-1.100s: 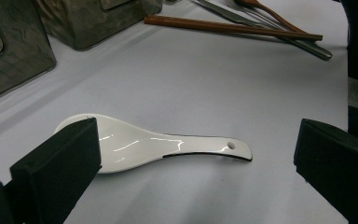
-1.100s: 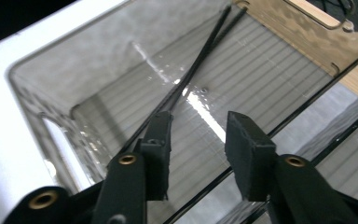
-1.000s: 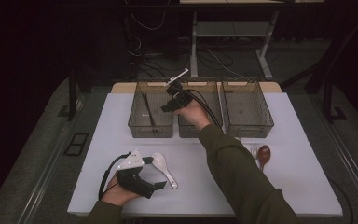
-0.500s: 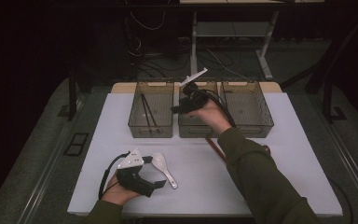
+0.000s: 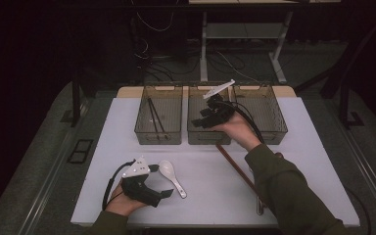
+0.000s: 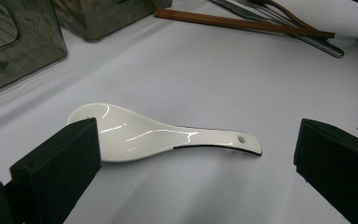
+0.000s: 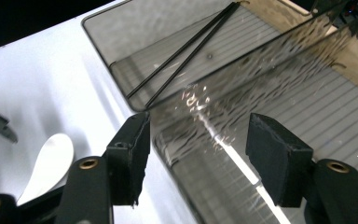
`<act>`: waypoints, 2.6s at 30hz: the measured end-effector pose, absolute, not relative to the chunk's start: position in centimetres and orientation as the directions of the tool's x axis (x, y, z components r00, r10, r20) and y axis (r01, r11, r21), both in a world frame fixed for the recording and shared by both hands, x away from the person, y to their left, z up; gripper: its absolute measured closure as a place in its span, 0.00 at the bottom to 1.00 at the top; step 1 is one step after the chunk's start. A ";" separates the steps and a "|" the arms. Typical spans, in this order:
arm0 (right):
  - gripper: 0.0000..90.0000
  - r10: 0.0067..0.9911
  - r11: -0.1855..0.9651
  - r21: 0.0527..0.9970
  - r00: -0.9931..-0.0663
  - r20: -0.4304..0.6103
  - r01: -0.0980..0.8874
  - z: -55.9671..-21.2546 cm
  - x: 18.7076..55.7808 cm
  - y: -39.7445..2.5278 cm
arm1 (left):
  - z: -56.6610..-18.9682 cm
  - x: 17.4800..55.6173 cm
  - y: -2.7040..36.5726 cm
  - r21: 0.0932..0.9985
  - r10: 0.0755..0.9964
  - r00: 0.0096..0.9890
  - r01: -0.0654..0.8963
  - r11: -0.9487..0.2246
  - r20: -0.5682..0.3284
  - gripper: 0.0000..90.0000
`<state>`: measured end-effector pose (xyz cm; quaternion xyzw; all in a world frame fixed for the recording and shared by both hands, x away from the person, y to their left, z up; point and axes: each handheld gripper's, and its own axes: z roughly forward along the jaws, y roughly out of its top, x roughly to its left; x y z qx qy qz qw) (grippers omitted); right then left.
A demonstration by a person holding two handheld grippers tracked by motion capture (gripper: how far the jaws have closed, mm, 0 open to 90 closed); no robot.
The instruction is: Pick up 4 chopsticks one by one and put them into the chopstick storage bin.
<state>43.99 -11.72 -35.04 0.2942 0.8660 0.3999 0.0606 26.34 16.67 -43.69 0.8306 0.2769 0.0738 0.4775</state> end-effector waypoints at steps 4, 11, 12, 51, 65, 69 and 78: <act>0.44 0.546 0.511 0.730 -0.827 0.132 0.454 -35.1 43.0 -12.8 | -43.8 26.2 16.9 0.833 0.545 0.824 0.404 -0.378 -0.152 0.00; 0.43 0.543 0.499 0.741 -0.829 0.137 0.449 -35.6 41.2 -14.9 | -43.8 26.1 16.9 0.836 0.546 0.825 0.399 -0.377 -0.148 0.00; 0.43 0.542 0.500 0.742 -0.829 0.135 0.447 -35.7 40.9 -15.2 | -43.8 26.1 16.9 0.834 0.548 0.823 0.401 -0.378 -0.148 0.00; 0.55 0.642 0.460 0.713 -0.753 0.145 0.530 -40.5 33.8 -24.2 | -44.0 26.1 16.5 0.830 0.535 0.838 0.371 -0.416 -0.107 0.00; 0.62 0.632 0.506 0.649 -0.756 0.168 0.568 -42.6 31.2 -24.2 | -43.9 25.9 16.5 0.831 0.537 0.837 0.371 -0.415 -0.105 0.00; 0.64 0.630 0.515 0.637 -0.757 0.172 0.573 -43.1 30.5 -24.4 | -43.9 25.9 16.5 0.830 0.539 0.836 0.372 -0.416 -0.105 0.00; 0.68 0.626 0.551 0.619 -0.767 0.137 0.560 -43.8 30.6 -23.9 | -44.0 25.9 16.4 0.827 0.537 0.837 0.374 -0.420 -0.106 0.00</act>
